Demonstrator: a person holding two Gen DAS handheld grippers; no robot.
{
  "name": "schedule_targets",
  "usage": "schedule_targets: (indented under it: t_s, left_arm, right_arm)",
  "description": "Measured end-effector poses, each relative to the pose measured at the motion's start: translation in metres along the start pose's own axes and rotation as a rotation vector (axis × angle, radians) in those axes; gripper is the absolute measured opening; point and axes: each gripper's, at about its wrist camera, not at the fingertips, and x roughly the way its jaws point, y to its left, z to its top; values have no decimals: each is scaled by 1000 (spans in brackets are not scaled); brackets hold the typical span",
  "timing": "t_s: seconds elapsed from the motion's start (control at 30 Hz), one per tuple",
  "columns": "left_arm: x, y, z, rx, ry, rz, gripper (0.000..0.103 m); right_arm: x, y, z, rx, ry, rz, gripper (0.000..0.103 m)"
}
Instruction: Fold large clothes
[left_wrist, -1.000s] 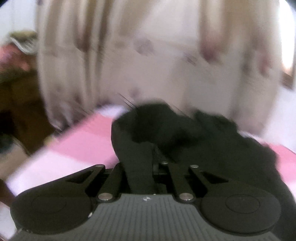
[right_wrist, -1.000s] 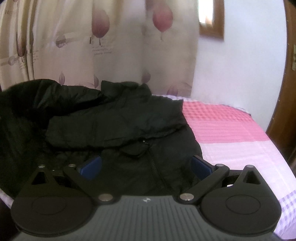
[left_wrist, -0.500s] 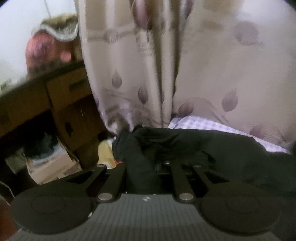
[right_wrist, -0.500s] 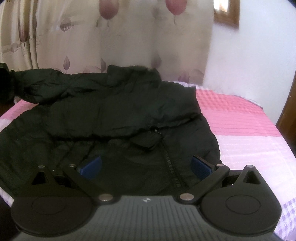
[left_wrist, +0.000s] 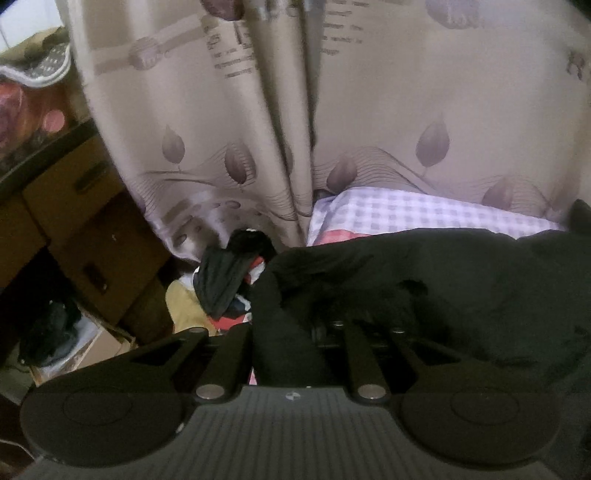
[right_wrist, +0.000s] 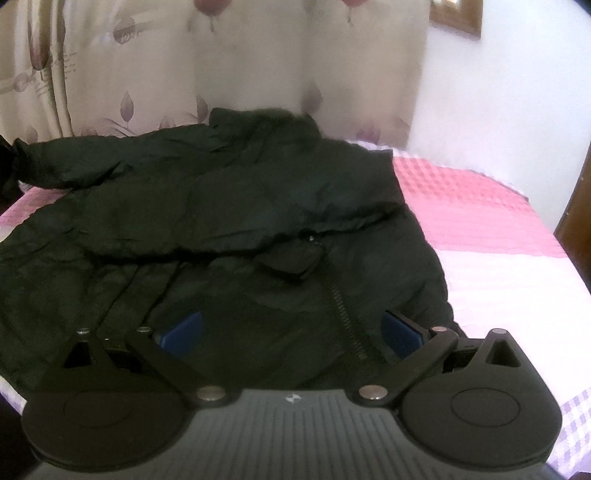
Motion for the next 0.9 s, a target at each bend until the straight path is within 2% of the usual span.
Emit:
schedule_targets:
  t_s: [0.07, 0.1, 0.13, 0.17, 0.23, 0.27, 0.33, 0.4, 0.43, 0.53, 0.6, 0.67, 0.73, 0.83, 0.9]
  left_arm:
    - [1, 8, 3, 6, 38, -21, 33]
    - [2, 9, 2, 18, 49, -10, 66]
    - [0, 11, 2, 42, 21, 56, 99]
    - [-6, 14, 0, 69, -56, 146, 103]
    - [-15, 15, -2, 132, -168, 288, 103]
    - [-17, 17, -1, 139, -164, 321, 103]
    - [-24, 20, -1, 130, -159, 314, 103]
    - [-40, 13, -9, 110, -217, 318, 103]
    - [-48, 7, -13, 84, -233, 296, 103]
    - [-79, -22, -32, -24, -270, 118, 103]
    - [-94, -47, -55, -109, -261, 16, 103]
    - [-104, -75, -85, -196, -247, -134, 103]
    - [-103, -101, -111, -268, -227, -228, 103]
    - [-85, -145, -144, -300, -165, -297, 103]
    - [-69, -170, -158, -278, -135, -265, 103]
  right_arm:
    - [0, 0, 0, 3, -2, 8, 103]
    - [-1, 0, -1, 3, -4, 12, 103]
    - [-1, 0, -1, 3, -7, 17, 103]
    - [-1, 1, -1, -1, -8, 21, 103]
    - [1, 0, -2, -8, -4, 24, 103]
    - [1, 1, -2, -10, -4, 22, 103]
    - [0, 0, -2, -7, -8, 24, 103]
    - [-2, 2, 0, 1, -23, 41, 103]
    - [-3, 4, 2, 2, -32, 57, 103]
    - [-1, 17, 10, -29, -65, 125, 103]
    - [3, 34, 18, -85, -109, 185, 103]
    - [10, 53, 25, -155, -141, 236, 103]
    - [22, 77, 32, -235, -187, 284, 103]
    - [45, 111, 38, -361, -203, 280, 103]
    - [62, 132, 37, -468, -231, 244, 103]
